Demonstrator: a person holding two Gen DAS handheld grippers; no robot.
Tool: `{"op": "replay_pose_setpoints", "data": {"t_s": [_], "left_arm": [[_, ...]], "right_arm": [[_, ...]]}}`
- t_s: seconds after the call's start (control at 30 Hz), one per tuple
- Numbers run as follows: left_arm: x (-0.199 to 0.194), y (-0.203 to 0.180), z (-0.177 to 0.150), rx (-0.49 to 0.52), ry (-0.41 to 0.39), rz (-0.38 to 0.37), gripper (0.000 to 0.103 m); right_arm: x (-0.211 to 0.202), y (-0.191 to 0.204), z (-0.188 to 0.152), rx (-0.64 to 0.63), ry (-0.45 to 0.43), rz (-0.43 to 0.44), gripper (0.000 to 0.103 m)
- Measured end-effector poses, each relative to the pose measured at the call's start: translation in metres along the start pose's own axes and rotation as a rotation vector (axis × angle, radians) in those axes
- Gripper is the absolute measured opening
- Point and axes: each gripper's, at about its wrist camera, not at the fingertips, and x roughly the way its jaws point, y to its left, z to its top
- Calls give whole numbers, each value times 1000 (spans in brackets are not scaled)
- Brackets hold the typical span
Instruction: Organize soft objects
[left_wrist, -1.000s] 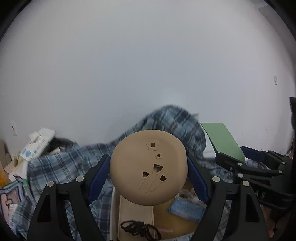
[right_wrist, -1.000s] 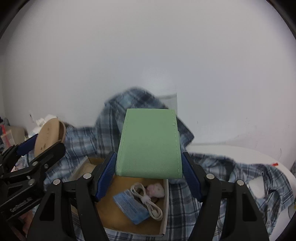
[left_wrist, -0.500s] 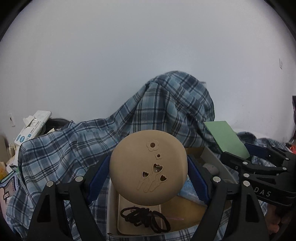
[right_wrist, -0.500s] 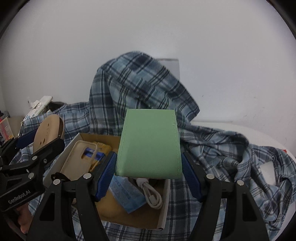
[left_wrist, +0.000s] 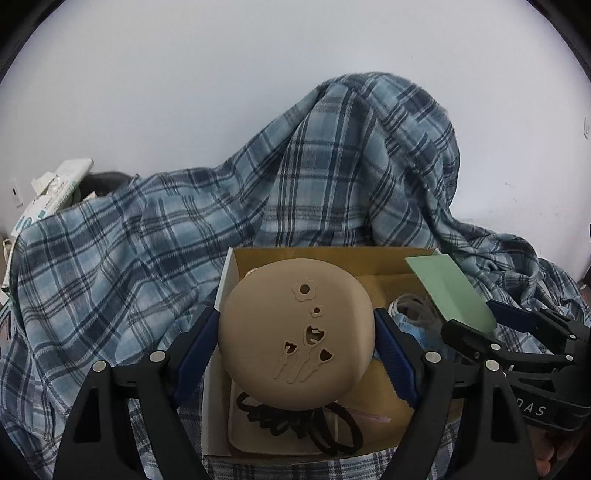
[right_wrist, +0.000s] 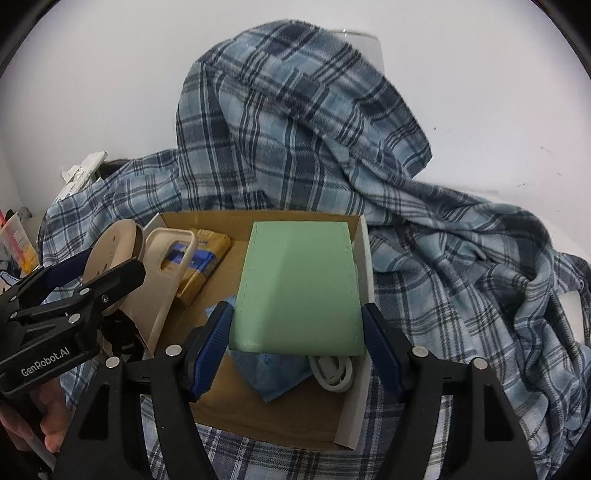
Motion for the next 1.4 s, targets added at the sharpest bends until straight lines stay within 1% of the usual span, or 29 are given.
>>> {"op": "replay_pose_setpoints", "data": {"t_s": [0.07, 0.13, 0.2, 0.27, 0.33, 0.47, 0.57, 0.73, 0.83, 0.9, 0.93, 1.0, 1.1, 1.13, 1.17, 1.2, 1.27, 1.33, 1.4], "left_arm": [[2, 0, -1, -2, 13, -1, 85], [4, -2, 0, 7, 20, 9, 86], [4, -6, 0, 25, 20, 45, 86], [1, -6, 0, 26, 4, 43, 87], [-3, -6, 1, 22, -19, 32, 93], [-13, -8, 4, 34, -76, 42, 95], [-23, -11, 5, 39, -130, 71, 95], [-62, -11, 11, 12, -289, 72, 95], [-89, -14, 19, 9, -376, 71, 95], [-103, -15, 24, -4, -405, 54, 95], [-111, -17, 26, -3, -417, 36, 95], [-129, -21, 29, 23, -458, 38, 95], [-153, -22, 27, 39, -526, 49, 95], [-159, -21, 26, 40, -537, 48, 96], [-164, -21, 26, 46, -549, 46, 97], [-170, -22, 25, 62, -565, 51, 103], [-180, -24, 21, 82, -601, 73, 103], [-189, -22, 15, 73, -629, 66, 103], [-197, -21, 11, 65, -640, 51, 103]], "right_arm": [[0, 1, 0, -10, -4, -9, 70], [0, 1, 0, -15, -12, -19, 76], [-1, 1, 1, -16, -24, -25, 78], [-3, 2, 2, -19, -32, -26, 78], [-4, 1, 2, -20, -39, -30, 78], [-7, 2, 3, -21, -54, -37, 78], [-13, 3, 3, -27, -83, -55, 78], [-27, 6, 9, -39, -147, -104, 78], [-50, 3, 16, -14, -220, -115, 78], [-71, 3, 18, -9, -308, -151, 78], [-80, 4, 19, -13, -333, -158, 79], [-95, 4, 20, -17, -359, -156, 80], [-118, 6, 20, -33, -396, -160, 85], [-127, 6, 18, -40, -410, -159, 86], [-134, 8, 17, -48, -419, -158, 87], [-142, 10, 15, -61, -431, -159, 88], [-159, 14, 10, -89, -469, -170, 92], [-174, 17, 5, -99, -512, -168, 102], [-186, 16, -1, -93, -549, -157, 103]]}}
